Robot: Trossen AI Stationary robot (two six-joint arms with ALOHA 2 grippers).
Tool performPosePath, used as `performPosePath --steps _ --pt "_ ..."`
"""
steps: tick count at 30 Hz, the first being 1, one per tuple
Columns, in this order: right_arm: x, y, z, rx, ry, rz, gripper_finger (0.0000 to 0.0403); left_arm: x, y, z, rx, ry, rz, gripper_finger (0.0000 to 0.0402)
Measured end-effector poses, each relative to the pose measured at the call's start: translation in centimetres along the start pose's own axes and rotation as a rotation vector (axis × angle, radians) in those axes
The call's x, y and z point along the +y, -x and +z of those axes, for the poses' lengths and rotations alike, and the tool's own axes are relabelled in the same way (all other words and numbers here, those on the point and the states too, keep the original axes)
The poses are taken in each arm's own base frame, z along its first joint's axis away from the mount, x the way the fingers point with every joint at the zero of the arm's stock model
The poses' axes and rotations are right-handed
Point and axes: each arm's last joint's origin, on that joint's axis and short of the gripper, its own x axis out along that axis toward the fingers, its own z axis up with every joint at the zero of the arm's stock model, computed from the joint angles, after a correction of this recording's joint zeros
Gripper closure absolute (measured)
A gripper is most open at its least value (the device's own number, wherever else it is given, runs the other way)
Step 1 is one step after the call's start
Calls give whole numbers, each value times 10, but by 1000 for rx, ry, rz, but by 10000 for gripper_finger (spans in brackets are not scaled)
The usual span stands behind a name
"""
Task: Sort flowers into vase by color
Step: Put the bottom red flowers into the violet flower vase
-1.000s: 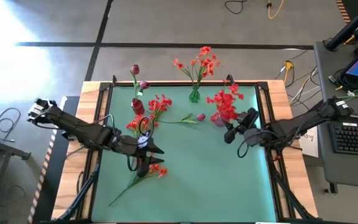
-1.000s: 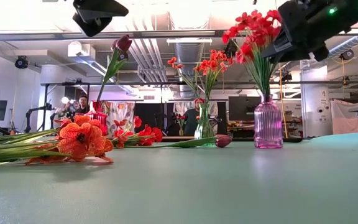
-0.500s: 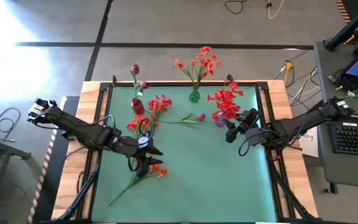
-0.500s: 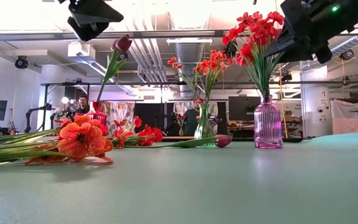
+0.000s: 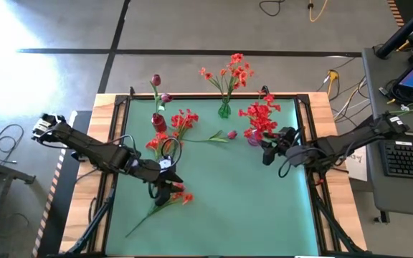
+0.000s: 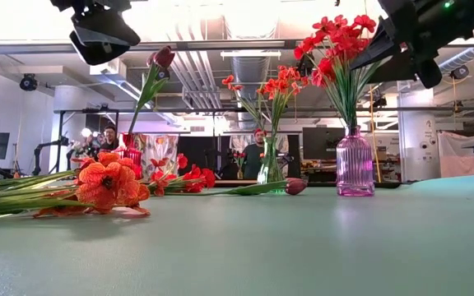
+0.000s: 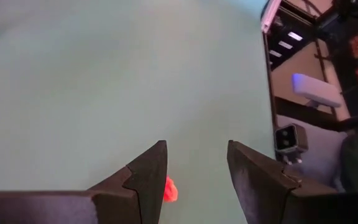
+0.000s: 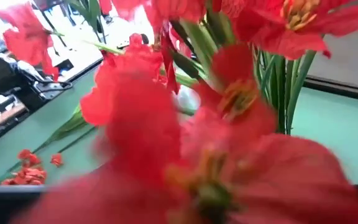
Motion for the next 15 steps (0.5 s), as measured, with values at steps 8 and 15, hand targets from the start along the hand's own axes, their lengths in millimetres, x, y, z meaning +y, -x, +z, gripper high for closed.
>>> performPosePath --steps 8,15 --pt "-4 7 8 -26 -81 27 197 -7 5 0 147 93 -129 243" --pt "-8 16 15 -7 -136 108 197 -18 15 -2 283 206 -165 243"
